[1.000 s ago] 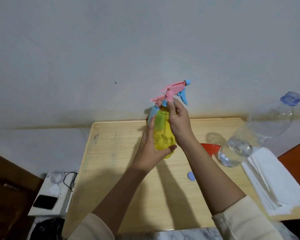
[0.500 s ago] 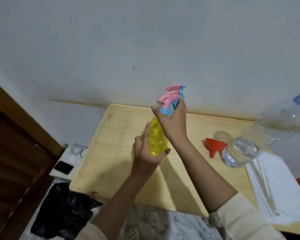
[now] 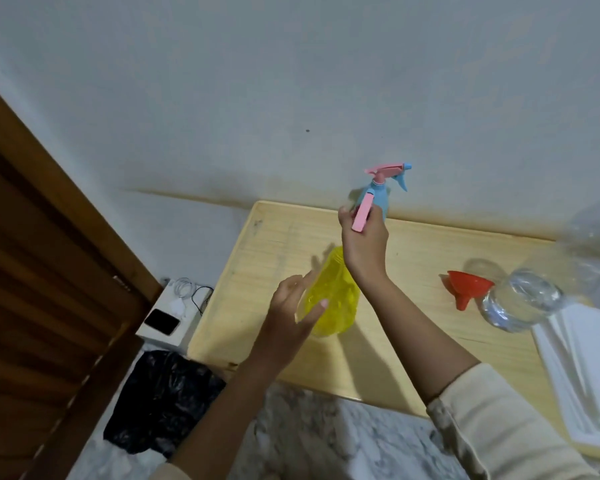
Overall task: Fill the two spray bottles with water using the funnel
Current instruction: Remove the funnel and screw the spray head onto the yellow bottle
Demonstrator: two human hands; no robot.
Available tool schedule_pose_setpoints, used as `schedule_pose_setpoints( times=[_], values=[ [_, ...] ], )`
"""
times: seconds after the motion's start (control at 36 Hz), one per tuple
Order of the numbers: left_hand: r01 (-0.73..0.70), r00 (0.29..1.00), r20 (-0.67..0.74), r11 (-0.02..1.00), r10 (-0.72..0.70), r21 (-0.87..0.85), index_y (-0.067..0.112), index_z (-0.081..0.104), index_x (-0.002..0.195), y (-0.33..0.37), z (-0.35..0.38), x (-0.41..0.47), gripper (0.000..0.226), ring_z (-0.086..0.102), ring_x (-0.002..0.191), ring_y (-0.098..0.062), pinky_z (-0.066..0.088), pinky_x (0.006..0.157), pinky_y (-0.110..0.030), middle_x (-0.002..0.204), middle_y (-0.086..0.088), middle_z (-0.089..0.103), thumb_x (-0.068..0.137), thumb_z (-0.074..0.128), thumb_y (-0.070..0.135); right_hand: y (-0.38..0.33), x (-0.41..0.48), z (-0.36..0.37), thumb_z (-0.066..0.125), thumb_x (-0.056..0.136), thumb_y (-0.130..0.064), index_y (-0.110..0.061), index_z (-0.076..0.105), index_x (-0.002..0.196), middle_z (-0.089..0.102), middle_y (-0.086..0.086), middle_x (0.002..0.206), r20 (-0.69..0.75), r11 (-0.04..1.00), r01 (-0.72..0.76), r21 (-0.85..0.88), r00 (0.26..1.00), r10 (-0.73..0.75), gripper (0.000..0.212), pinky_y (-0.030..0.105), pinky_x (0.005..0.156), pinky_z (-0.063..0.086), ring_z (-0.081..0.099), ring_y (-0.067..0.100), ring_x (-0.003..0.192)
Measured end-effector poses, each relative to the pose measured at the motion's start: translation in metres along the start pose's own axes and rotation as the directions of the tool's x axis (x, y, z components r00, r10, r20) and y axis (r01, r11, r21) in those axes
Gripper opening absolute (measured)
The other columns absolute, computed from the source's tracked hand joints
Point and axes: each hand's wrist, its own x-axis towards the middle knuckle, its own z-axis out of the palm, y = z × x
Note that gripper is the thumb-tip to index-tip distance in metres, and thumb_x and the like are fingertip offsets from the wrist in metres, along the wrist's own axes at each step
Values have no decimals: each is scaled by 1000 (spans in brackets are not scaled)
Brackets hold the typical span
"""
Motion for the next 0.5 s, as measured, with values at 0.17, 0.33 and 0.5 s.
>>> schedule_pose_setpoints(
  times=[0.17, 0.33, 0.5],
  values=[
    [184, 930, 287, 966, -231, 182, 16, 51, 133, -15, -54, 28, 42, 49, 120, -13, 35, 89, -10, 131, -5, 51, 94, 57, 30, 13, -18, 21, 56, 88, -14, -3, 52, 90, 55, 6, 80, 79, 993, -76, -95, 993, 83, 12, 22, 58, 39, 50, 16, 70],
    [37, 605, 504, 654, -617, 756, 15, 30, 145, -41, -81, 49, 62, 39, 133, -26, 37, 103, -36, 150, -9, 35, 94, 51, 43, 30, -47, 46, 51, 87, -10, -5, 54, 83, 58, 7, 77, 126, 969, -197, -150, 968, 216, 7, 17, 53, 40, 56, 21, 71],
    [43, 667, 457, 643, -588, 765, 8, 40, 136, -61, -90, 50, 53, 47, 123, -28, 42, 96, -36, 140, -13, 41, 94, 52, 38, 38, -70, 64, 48, 81, -4, -7, 52, 72, 53, 2, 70, 194, 944, -255, -210, 935, 295, 10, 16, 51, 33, 47, 13, 63]
  ],
)
